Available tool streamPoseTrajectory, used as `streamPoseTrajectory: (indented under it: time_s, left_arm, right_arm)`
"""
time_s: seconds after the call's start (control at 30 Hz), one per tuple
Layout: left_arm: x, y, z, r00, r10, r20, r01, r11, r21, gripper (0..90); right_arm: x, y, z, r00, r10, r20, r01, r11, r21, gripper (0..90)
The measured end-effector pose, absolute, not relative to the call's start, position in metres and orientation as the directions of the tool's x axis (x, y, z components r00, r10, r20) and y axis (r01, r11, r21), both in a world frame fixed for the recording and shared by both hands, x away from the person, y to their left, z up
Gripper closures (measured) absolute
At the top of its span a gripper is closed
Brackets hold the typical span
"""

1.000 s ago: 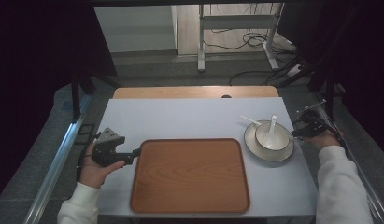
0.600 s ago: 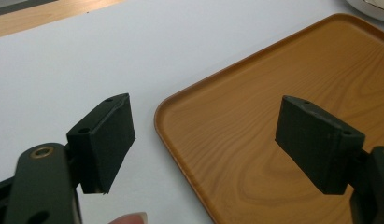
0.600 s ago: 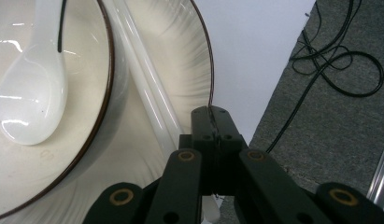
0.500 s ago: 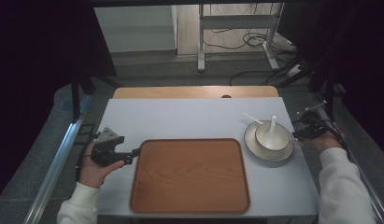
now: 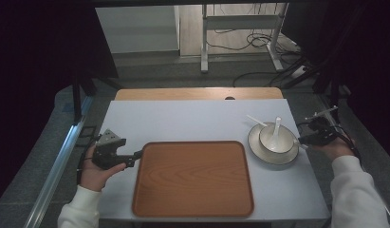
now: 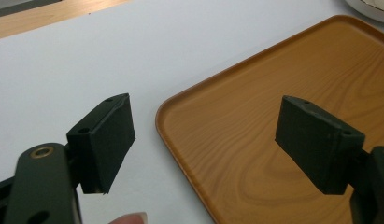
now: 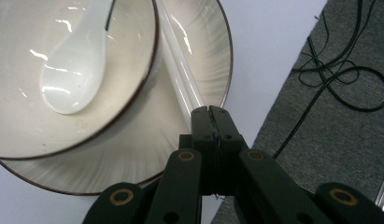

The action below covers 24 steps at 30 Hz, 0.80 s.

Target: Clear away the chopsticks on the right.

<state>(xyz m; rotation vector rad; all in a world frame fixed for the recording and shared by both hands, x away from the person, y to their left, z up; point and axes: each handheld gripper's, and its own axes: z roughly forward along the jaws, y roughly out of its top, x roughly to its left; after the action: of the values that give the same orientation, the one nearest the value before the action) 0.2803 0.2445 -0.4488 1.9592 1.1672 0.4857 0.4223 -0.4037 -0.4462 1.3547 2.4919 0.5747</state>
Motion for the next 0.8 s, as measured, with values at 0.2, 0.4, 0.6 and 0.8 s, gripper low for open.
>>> streamPoseTrajectory:
  time_s: [0.2,0.4,0.6,0.8]
  left_arm:
    - [0.2807,0.244,-0.4493,0.504,0.861,-0.067,0.562,-0.268,0.783,19.6]
    - [0.2808,0.2438,-0.4495,0.504,0.861,-0.068,0.562,-0.267,0.783,19.6]
    - [0.2805,0.245,-0.4489,0.502,0.862,-0.067,0.56,-0.265,0.785,19.6]
    - [0.2805,0.2455,-0.4489,0.5,0.863,-0.068,0.56,-0.263,0.785,19.6]
  right_arm:
    - [0.4197,-0.4065,-0.4498,-0.542,0.84,-0.033,0.738,0.494,0.459,90.0]
    - [0.4203,-0.4064,-0.4505,-0.547,0.836,-0.042,0.73,0.501,0.465,90.0]
    - [0.422,-0.4063,-0.451,-0.543,0.839,-0.05,0.727,0.499,0.471,90.0]
    - [0.4229,-0.4068,-0.4514,-0.539,0.841,-0.044,0.729,0.492,0.476,90.0]
